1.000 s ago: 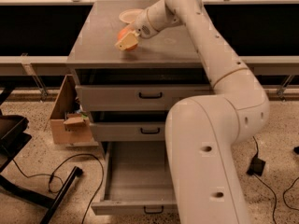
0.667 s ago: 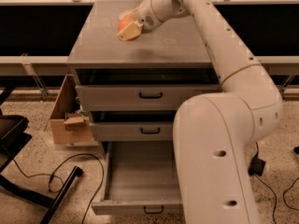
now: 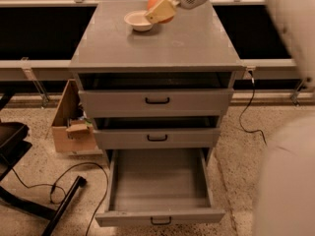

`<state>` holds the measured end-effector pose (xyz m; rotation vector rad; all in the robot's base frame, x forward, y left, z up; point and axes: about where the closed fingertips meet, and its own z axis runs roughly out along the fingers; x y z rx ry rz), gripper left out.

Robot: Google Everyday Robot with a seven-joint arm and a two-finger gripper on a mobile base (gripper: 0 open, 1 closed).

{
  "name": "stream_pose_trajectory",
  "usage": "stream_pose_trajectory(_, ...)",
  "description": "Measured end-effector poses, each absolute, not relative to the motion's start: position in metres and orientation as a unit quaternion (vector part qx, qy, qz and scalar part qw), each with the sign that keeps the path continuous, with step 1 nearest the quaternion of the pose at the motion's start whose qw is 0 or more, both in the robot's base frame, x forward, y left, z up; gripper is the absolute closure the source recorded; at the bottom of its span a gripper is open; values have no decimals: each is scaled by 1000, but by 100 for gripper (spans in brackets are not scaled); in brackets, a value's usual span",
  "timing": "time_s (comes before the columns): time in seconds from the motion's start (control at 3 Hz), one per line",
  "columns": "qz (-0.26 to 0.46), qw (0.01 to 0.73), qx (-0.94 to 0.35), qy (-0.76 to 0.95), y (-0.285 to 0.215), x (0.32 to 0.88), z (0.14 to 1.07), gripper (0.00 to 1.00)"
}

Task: Place orange into bottom drawer

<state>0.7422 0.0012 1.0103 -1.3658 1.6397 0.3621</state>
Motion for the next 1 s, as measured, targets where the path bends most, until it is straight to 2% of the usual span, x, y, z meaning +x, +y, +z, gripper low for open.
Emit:
stream_pose_trajectory(0.33,104,439,-553,700,-44,681,1022,100)
stream_pose_trajectory(1.0,97,328,-548,763,-92,594,920,100)
